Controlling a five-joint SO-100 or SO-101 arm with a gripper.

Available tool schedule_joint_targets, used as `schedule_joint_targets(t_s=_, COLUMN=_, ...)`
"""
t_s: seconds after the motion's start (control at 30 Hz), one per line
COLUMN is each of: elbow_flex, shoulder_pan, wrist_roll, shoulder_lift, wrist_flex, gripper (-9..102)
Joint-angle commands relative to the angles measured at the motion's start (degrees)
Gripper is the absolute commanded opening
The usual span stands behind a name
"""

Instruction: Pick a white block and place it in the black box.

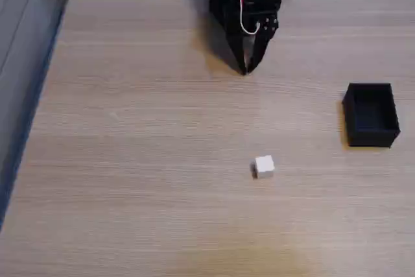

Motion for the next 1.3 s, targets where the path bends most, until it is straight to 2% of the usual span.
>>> schedule_joint_targets(t_s=0.0, elbow_flex=0.8, shoulder_pan=0.4, wrist_roll=-0.6, shoulder_lift=0.4, wrist_flex=0.4, gripper=0)
schedule_joint_targets(t_s=1.27, elbow_flex=0.8, shoulder_pan=1.6, wrist_roll=-1.5, shoulder_lift=0.4, wrist_flex=0.6, gripper=0)
